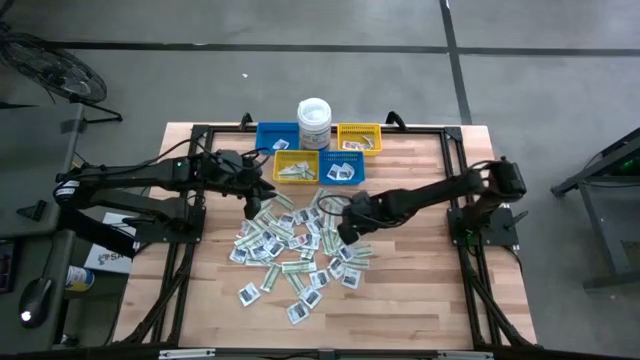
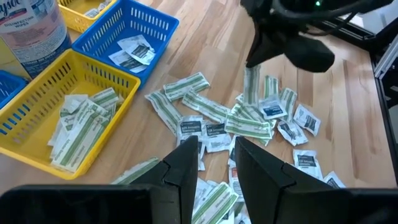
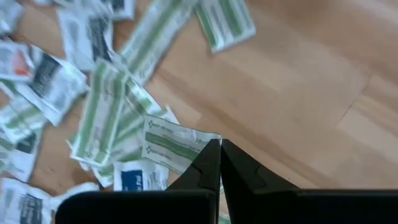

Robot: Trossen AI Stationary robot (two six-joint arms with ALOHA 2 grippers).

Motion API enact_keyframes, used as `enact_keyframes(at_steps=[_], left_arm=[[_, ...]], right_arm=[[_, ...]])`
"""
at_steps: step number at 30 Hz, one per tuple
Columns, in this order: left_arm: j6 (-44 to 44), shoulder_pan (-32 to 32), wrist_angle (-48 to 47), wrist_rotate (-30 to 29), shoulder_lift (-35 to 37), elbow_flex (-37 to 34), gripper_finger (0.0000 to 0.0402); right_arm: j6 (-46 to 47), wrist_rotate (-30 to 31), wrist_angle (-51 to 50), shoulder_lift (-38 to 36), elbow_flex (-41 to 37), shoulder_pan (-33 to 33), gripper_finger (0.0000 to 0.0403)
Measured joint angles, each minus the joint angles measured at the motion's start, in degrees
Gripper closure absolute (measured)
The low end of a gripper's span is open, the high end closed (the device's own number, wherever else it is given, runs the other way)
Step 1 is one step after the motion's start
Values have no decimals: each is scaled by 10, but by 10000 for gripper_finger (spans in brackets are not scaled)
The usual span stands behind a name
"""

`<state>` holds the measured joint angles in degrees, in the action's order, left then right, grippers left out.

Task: Pick & Place First Aid Supplies
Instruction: Put the green bandage pad into the left yellow bin

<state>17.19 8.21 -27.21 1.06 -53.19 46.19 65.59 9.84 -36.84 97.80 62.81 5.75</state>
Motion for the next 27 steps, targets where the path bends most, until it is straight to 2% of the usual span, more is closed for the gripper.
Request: enact_keyframes(at_steps=[6, 14, 21, 27], left_arm=[[2, 0, 7, -1, 0, 0, 294], [14, 0, 41, -5, -2, 0, 294], [40, 0, 113, -6, -24, 1, 294], [71, 0, 173, -4, -65, 1, 294]], right_arm=[[-25, 64, 10, -43, 0, 0, 402], [-104, 161, 69, -82, 0, 0, 403], [-246, 226, 213, -88, 0, 0, 403], [-390, 242, 343, -99, 1, 0, 403]])
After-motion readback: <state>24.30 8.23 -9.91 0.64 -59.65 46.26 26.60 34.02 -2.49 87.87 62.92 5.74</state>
